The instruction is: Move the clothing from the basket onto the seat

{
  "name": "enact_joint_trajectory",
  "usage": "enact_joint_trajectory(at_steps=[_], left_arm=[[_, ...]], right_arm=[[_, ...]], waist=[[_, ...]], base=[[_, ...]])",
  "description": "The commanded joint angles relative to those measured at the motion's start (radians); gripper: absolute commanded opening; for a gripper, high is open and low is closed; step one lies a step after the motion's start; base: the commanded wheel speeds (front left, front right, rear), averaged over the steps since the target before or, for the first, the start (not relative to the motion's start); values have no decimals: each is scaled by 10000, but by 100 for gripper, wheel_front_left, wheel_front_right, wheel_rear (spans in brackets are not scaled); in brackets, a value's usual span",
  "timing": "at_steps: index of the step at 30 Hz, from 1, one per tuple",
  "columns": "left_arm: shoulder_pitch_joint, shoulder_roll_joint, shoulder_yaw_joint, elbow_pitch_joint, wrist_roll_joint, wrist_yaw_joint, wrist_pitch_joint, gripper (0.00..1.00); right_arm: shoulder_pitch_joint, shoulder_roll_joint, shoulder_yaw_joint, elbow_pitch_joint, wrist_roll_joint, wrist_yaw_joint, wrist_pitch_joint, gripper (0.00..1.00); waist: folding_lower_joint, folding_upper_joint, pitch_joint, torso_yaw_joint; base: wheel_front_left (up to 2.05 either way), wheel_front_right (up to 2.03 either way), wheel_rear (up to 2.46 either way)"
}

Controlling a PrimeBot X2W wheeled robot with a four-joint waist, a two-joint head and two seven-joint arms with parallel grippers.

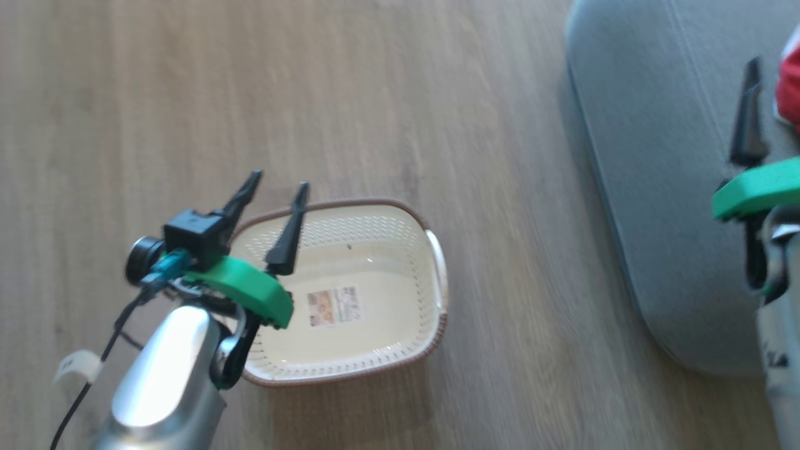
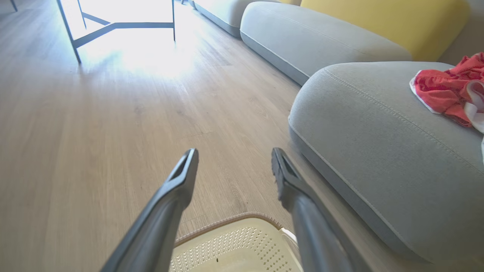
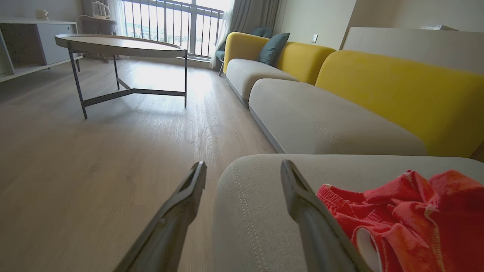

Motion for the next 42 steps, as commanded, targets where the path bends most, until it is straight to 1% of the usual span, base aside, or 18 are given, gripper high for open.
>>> enact_joint_trajectory(at_steps=[1, 4, 10, 11, 20, 32, 42], left_arm=[[-72, 56, 549, -217, 81, -23, -52, 100], [172, -139, 1243, -201, 247, -39, -52, 100], [753, -569, 2460, -108, 618, -77, -52, 100], [1004, -688, 2774, -131, 762, -101, -53, 100], [2113, -1081, 3967, -193, 1043, -194, -53, 100], [3172, -1372, 5029, -807, 1477, -238, -53, 100], [3512, -1463, 5014, -1018, 1461, -248, -53, 100]], right_arm=[[144, -61, 192, -416, 126, 67, -48, 100], [539, 116, 401, -750, 181, 67, -48, 100], [1365, 685, 570, -1197, 371, 67, -49, 100], [1681, 857, 652, -1241, 435, 67, -49, 100], [2908, 1169, 1184, -1134, 453, 67, -49, 100], [4002, 1572, 1392, -1108, 220, 67, -49, 100], [4294, 1753, 1392, -776, -40, 67, -49, 100]], waist=[[1, 0, -488, 508], [1, 0, -784, 836], [1, 0, -1510, 1366], [1, 0, -1783, 1499], [1, 0, -2622, 1763], [1, 0, -3030, 1439], [1, 0, -3095, 1289]], base=[[0, 0, 0], [0, 0, 0], [0, 0, 0], [0, 0, 0], [0, 0, 0], [0, 0, 0], [0, 0, 0]])
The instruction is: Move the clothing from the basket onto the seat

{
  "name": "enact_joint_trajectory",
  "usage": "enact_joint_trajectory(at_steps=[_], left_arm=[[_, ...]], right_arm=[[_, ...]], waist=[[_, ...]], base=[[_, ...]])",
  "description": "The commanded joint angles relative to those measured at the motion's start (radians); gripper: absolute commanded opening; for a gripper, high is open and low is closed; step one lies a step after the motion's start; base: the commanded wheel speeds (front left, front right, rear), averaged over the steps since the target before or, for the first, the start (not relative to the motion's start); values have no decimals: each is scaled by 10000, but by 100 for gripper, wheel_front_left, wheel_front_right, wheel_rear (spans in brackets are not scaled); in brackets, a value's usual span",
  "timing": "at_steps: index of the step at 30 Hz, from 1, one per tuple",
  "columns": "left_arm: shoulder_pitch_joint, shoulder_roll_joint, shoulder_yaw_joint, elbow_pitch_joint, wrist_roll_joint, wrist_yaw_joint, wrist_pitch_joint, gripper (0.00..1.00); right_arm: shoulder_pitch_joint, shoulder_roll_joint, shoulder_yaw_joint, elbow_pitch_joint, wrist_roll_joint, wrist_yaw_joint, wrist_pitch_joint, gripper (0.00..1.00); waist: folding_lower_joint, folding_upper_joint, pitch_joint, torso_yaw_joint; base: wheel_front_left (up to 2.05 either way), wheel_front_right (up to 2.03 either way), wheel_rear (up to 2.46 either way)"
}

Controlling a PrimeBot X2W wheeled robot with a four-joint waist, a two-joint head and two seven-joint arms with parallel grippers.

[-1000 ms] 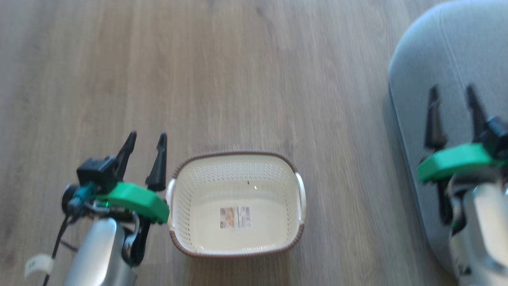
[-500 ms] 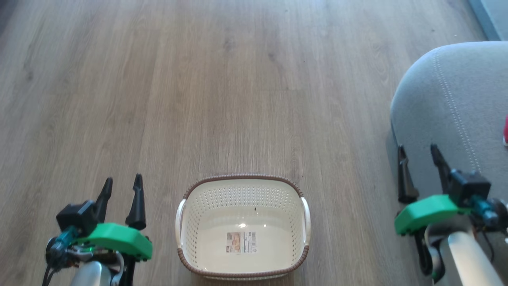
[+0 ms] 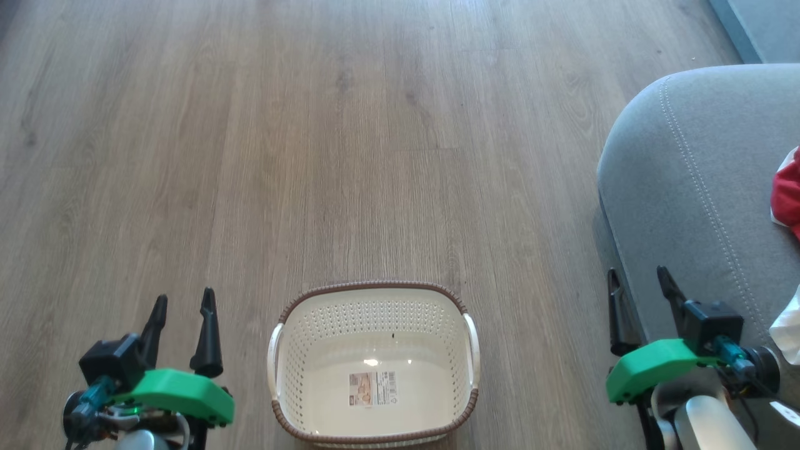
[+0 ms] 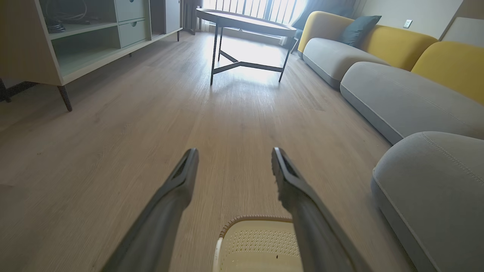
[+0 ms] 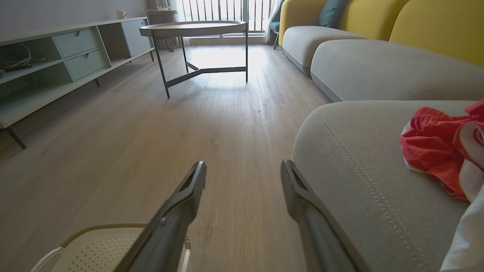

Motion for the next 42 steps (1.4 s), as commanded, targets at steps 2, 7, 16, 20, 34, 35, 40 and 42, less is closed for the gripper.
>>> enact_joint_trajectory(at_steps=[2, 7, 16, 20, 34, 35, 40, 42], left_arm=[[-196, 31, 210, -368, 0, -61, -53, 100], [-92, 28, 158, -426, -79, -62, -53, 100], [180, -4, -204, -87, -20, 8, 3, 0], [485, -23, -246, 570, -34, 8, 22, 0], [321, -17, -126, 438, -1554, 0, 439, 0], [310, -17, -118, 427, -1663, -1, 468, 0], [254, -15, -79, 375, -2208, -4, 613, 0], [232, -14, -63, 355, -2426, -5, 672, 0]], right_arm=[[-54, 60, 241, -176, -134, 67, -51, 100], [-100, 119, 285, -101, -187, 67, -51, 100], [4, 163, 72, 220, -135, 0, 0, 0], [237, 177, 97, 880, -118, -2, 7, 0], [171, 195, -100, 724, 1489, 6, 414, 0], [167, 196, -114, 712, 1604, 6, 444, 0], [143, 203, -187, 657, 2178, 9, 591, 0], [133, 206, -216, 635, 2407, 10, 649, 0]], waist=[[1, -1, -11, -17], [1, -1, -16, -34], [1, -1, 26, -69], [1, -1, 27, -69], [1, -1, 17, -37], [1, -1, 16, -35], [1, -1, 12, -23], [1, -1, 11, -19]], base=[[0, 0, 0], [0, 0, 0], [0, 0, 0], [0, 0, 0], [0, 0, 0], [0, 0, 0], [0, 0, 0], [0, 0, 0]])
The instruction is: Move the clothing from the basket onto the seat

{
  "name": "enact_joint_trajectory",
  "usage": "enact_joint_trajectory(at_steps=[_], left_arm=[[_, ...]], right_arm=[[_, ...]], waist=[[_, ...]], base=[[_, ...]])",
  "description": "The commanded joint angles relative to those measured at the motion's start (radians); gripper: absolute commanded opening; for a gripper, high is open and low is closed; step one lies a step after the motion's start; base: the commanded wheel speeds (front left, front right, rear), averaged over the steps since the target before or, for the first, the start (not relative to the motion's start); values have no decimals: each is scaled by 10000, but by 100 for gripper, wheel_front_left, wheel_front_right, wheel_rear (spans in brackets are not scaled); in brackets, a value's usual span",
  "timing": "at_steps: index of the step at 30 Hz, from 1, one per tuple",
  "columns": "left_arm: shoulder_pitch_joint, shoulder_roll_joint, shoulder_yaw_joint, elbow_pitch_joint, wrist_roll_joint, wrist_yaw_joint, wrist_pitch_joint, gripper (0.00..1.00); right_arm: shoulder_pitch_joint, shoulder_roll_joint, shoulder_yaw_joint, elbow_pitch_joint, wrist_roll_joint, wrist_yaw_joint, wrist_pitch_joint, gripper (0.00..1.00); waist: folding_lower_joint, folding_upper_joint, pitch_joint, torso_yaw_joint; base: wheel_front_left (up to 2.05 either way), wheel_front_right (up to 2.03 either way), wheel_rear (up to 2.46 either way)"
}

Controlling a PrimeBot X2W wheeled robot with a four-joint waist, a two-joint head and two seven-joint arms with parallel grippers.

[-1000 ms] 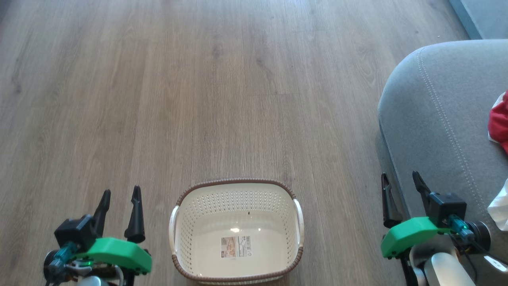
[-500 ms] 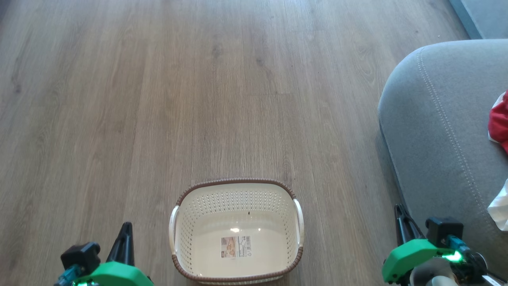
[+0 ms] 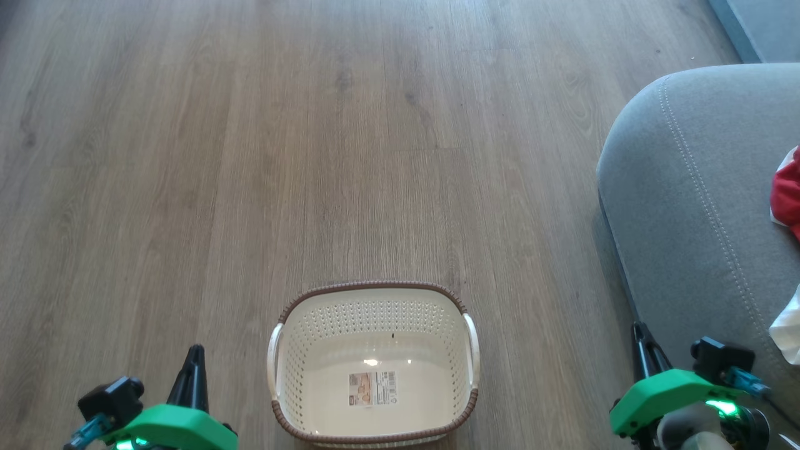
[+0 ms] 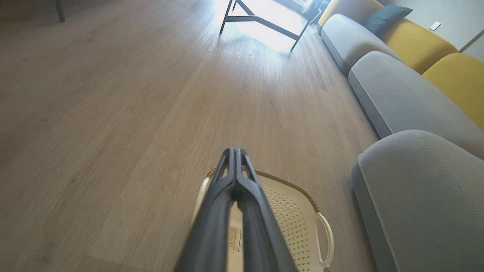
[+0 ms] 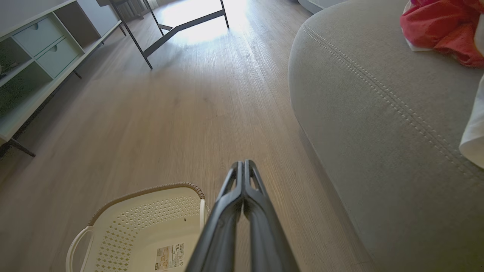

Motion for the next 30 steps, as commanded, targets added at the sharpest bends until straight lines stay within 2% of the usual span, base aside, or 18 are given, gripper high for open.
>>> enact_joint_trajectory(at_steps=[1, 30], left_arm=[[-504, 26, 156, -364, -175, -14, 37, 0], [-849, 38, 401, -661, -3440, -31, 919, 0]], right_arm=[[-445, 4, -54, -370, 195, 12, 51, 0], [-588, 50, -492, -705, 3629, 29, 936, 0]], waist=[[0, 0, 0, 1], [0, 0, -23, 70]], base=[[0, 0, 0], [0, 0, 0]])
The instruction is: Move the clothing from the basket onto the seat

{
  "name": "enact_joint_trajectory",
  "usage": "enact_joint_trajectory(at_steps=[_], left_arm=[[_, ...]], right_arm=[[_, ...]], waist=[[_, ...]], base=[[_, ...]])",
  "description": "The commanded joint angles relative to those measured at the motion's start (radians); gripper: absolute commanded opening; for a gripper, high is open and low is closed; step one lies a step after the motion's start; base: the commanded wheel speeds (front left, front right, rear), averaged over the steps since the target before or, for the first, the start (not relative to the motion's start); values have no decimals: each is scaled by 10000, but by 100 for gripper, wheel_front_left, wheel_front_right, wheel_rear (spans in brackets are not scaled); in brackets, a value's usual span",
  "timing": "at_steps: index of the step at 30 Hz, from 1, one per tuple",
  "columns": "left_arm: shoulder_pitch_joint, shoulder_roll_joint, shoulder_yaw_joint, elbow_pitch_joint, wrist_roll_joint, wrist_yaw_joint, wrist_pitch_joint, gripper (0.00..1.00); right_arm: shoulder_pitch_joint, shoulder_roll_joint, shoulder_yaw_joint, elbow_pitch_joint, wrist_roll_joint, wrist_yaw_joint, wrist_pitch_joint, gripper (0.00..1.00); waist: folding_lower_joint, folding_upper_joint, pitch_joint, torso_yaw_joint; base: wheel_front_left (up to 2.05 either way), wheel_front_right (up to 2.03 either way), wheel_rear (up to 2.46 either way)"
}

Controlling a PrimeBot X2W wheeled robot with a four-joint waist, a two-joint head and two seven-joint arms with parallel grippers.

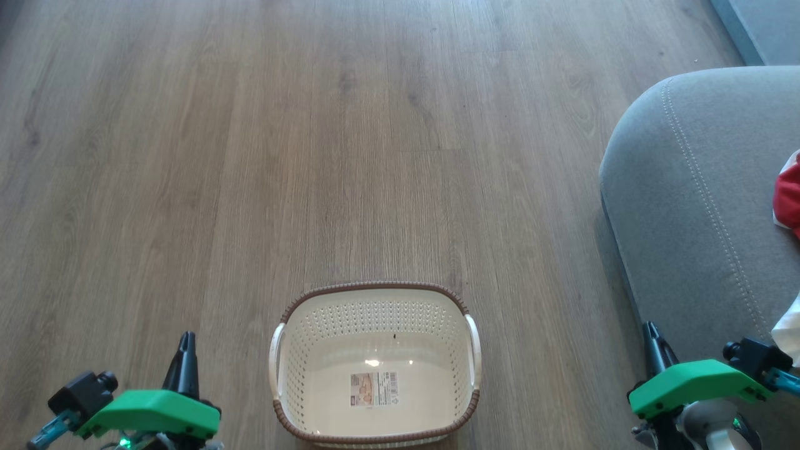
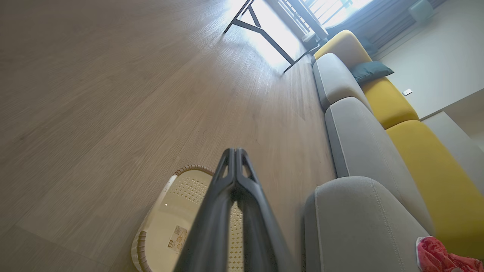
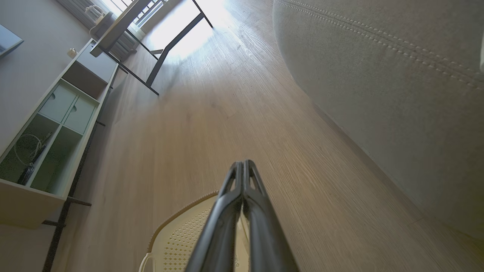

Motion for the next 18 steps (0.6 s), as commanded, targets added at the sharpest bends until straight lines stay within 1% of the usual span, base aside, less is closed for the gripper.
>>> enact_joint_trajectory(at_steps=[1, 18], left_arm=[[-570, 40, 200, -396, -305, -30, 72, 0], [-754, 46, 331, -554, -2045, -39, 542, 0]], right_arm=[[-563, 6, -27, -386, 332, 29, 77, 0], [-639, 33, -262, -564, 2160, 38, 551, 0]], waist=[[0, 0, -1, 4], [0, 0, -13, 41]], base=[[0, 0, 0], [0, 0, 0]])
